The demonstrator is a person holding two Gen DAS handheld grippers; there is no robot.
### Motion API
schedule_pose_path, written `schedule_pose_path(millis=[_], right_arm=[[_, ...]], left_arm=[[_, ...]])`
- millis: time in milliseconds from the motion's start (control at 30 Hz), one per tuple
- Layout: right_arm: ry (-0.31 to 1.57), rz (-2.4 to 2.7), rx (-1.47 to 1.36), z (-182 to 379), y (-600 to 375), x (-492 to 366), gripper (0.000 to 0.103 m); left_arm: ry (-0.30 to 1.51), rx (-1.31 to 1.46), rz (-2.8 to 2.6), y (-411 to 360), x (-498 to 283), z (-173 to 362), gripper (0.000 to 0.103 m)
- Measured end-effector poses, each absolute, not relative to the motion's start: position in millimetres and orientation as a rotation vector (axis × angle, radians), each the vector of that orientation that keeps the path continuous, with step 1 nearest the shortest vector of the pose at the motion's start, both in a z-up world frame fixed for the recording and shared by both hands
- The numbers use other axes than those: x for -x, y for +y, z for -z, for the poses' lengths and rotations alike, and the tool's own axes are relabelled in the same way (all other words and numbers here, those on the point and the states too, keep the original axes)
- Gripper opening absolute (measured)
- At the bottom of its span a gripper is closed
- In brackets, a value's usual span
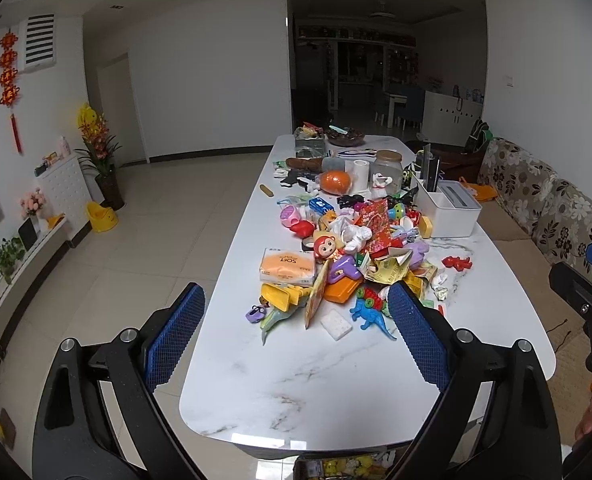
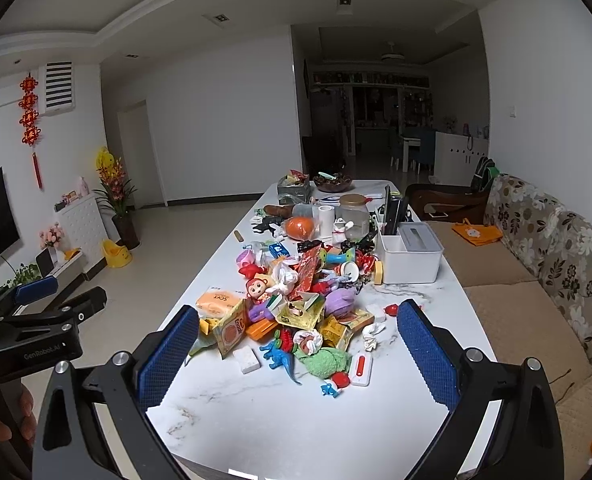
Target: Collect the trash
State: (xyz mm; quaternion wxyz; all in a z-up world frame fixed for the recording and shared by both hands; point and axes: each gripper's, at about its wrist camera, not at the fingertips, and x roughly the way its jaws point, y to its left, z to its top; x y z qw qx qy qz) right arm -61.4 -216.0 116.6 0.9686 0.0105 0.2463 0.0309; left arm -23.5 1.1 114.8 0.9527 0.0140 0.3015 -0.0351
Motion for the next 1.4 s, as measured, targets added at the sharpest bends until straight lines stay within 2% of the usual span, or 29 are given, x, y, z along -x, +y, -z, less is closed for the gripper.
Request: schedule_pose_path(millis=[1400], right_arm=[[0.530,-0.062,-0.014,-108.3,-218.8,65.6,0.098]], left_arm=[[0.628,-0.029,0.105,-5.2,27.5,-115.8,0.090]])
